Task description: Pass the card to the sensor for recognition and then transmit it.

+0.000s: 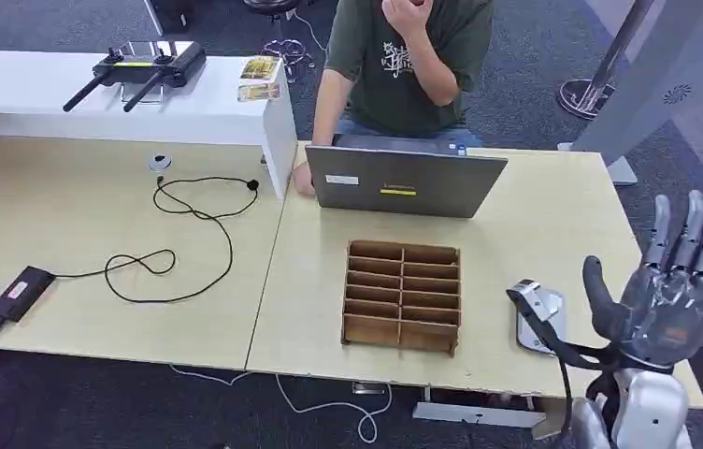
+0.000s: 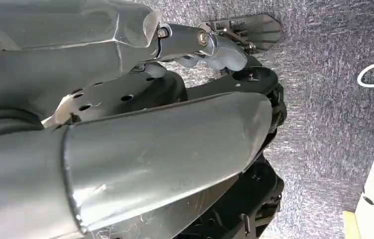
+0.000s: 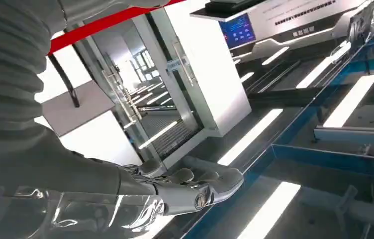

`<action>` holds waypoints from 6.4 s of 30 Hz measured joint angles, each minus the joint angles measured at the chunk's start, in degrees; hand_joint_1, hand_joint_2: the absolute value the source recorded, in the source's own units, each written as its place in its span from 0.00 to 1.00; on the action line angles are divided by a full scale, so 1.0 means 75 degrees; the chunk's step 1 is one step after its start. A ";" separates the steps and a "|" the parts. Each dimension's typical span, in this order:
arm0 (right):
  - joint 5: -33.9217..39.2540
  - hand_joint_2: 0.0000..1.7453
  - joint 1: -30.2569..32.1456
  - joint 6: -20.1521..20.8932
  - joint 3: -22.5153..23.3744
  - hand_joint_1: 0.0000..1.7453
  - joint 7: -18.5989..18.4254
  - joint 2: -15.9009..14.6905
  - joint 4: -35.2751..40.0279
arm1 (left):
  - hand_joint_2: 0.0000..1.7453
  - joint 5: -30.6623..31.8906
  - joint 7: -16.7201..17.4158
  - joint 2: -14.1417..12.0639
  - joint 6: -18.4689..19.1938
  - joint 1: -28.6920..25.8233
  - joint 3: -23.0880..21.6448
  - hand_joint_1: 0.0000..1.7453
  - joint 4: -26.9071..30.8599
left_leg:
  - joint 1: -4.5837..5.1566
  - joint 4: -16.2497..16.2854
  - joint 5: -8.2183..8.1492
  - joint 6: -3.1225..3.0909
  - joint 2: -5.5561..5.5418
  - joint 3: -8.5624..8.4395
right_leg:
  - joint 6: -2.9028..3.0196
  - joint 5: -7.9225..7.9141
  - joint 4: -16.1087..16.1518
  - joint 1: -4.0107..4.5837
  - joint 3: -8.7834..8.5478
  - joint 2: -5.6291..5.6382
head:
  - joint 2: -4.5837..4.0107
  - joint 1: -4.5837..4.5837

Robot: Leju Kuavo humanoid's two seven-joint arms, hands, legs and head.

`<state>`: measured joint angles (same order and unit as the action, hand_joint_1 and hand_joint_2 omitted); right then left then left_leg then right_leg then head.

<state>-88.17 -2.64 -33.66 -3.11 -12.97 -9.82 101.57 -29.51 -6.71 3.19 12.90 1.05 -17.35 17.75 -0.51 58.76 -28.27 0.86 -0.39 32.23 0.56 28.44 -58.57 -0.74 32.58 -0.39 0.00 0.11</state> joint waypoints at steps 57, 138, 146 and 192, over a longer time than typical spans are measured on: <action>0.0053 1.00 0.1844 0.3282 -0.2302 0.00 -0.0457 0.0609 0.0822 | 0.00 -0.0198 -0.0207 0.0006 0.0000 -0.0295 0.0577 0.00 0.0289 | -0.0001 -0.0001 0.0000 0.0000 0.0005 0.0000 | 0.0000 0.0001 -0.0001 0.0001 -0.0001 0.0004 | 0.0000 0.0000; 0.1072 1.00 0.0356 0.3670 -0.2387 0.75 -0.0903 0.1239 -0.2069 | 0.00 0.0591 0.0338 0.0047 0.0000 -0.0094 0.0583 0.00 0.0720 | -0.0001 -0.0001 0.0001 0.0001 0.0006 -0.0003 | 0.0000 0.0000 -0.0001 0.0001 -0.0001 0.0006 | 0.0000 0.0000; 0.1096 1.00 0.0386 0.3716 -0.2331 0.98 -0.0880 0.1239 -0.2034 | 0.00 0.0658 0.0408 0.0064 0.0000 -0.0112 0.0682 0.00 0.0790 | -0.0001 -0.0001 0.0001 0.0001 0.0006 -0.0003 | 0.0000 0.0000 -0.0002 0.0001 -0.0001 0.0006 | 0.0000 0.0000; 0.1367 1.00 0.0318 0.3807 -0.2445 0.00 -0.0585 0.1239 -0.2040 | 0.00 0.0626 0.0323 -0.0009 0.0000 -0.0117 0.0790 0.00 0.0790 | -0.0001 -0.0001 0.0001 0.0001 0.0006 -0.0001 | 0.0000 0.0000 -0.0002 0.0001 -0.0001 0.0006 | 0.0000 0.0000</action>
<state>-77.92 -0.25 -5.11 -21.44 -17.35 -0.52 86.27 -24.81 -4.28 3.13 12.90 0.17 -11.43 23.67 -0.52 58.75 -28.26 0.87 -0.34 32.22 0.56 28.43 -58.58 -0.73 32.57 -0.34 0.00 0.11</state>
